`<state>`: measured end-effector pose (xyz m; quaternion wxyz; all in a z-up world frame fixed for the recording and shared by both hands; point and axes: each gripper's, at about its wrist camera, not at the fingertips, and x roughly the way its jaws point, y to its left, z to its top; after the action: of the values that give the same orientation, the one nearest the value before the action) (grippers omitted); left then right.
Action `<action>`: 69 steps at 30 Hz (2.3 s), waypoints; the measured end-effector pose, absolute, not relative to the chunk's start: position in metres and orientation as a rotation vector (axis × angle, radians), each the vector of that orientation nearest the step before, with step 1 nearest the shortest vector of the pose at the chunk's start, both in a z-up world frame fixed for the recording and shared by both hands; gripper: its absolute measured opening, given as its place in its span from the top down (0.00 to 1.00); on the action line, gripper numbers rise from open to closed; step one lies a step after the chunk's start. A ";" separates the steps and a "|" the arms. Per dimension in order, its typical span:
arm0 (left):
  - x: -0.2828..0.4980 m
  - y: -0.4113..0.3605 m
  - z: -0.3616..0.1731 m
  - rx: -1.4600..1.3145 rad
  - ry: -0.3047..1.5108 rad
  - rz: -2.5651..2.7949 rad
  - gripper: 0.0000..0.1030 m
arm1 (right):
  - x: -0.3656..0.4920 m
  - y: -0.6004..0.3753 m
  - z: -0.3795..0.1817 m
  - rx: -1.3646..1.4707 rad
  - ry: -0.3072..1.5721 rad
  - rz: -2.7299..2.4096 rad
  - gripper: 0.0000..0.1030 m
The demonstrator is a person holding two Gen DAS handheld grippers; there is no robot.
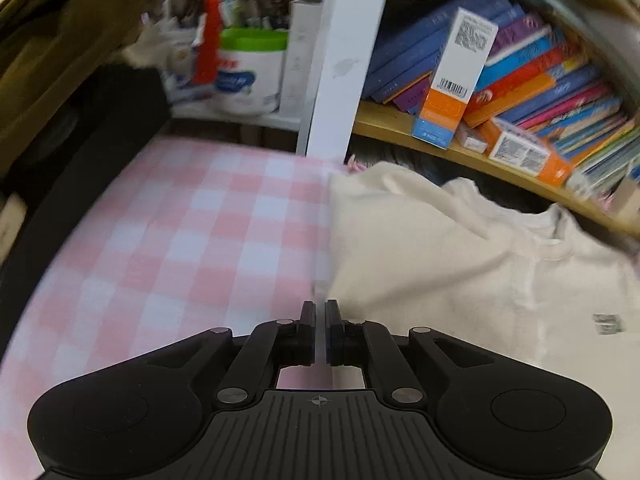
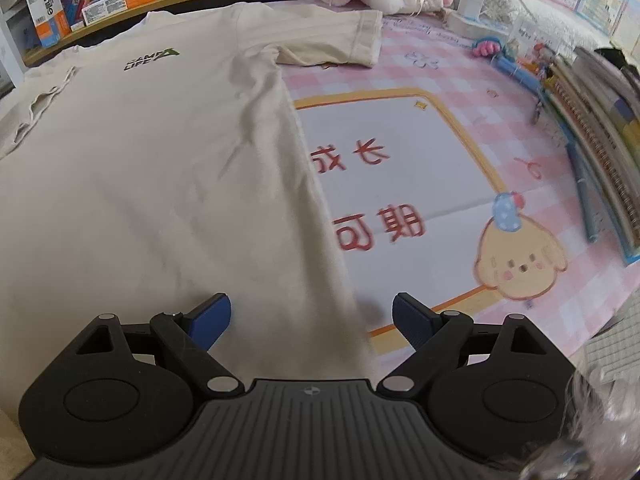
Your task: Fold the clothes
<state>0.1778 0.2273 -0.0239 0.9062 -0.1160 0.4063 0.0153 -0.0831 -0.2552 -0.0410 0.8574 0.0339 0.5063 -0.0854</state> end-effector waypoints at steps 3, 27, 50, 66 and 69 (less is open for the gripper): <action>0.143 0.228 -0.025 -0.217 0.880 0.012 0.91 | -0.084 -0.265 -0.039 0.052 1.054 -0.192 0.16; 0.050 0.204 -0.022 -0.055 0.865 -0.044 0.99 | -0.092 -0.279 -0.037 0.065 1.047 -0.085 0.97; -0.011 0.150 -0.007 0.001 0.835 -0.242 0.68 | -0.111 -0.254 -0.002 0.135 0.908 -0.216 0.38; -0.034 0.111 -0.009 0.088 0.812 -0.279 0.24 | -0.117 -0.247 -0.003 0.150 0.905 -0.206 0.26; -0.033 0.104 -0.007 0.078 0.815 -0.249 0.22 | -0.111 -0.252 -0.006 0.151 0.906 -0.180 0.26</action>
<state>-0.0334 0.1041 -0.0073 0.9099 0.0377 0.3951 -0.1208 -0.1105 -0.2517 -0.0057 0.8924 0.0728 0.4367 -0.0866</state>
